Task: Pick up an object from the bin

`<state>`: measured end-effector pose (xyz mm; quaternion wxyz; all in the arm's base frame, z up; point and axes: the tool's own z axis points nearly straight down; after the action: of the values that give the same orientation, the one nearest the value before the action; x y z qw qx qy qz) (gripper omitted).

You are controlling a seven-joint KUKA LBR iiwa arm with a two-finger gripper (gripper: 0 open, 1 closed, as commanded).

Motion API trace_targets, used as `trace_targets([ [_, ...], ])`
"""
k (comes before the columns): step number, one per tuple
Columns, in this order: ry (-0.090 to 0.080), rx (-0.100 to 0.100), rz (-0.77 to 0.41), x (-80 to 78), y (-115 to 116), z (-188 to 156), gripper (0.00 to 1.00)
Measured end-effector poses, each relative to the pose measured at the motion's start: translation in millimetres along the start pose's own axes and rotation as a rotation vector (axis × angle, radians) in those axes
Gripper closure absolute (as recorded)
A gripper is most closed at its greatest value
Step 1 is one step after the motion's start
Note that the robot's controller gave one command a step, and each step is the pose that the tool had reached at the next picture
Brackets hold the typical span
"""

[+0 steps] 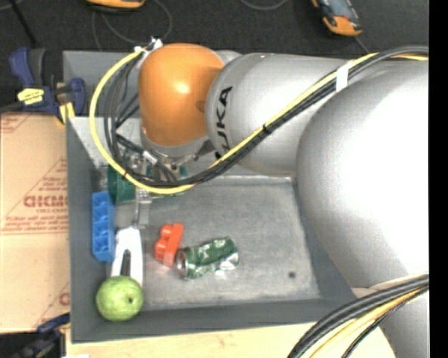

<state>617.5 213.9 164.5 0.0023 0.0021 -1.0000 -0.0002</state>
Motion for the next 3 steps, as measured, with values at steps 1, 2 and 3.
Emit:
trace_targets([
  [1,-0.008,-0.002,0.003,-1.7,-0.8,-5.5,0.00],
  [2,-0.007,-0.002,0.011,-18.7,-53.4,6.9,0.00],
  [3,-0.012,0.006,-0.028,-19.1,-78.4,37.4,0.00],
])
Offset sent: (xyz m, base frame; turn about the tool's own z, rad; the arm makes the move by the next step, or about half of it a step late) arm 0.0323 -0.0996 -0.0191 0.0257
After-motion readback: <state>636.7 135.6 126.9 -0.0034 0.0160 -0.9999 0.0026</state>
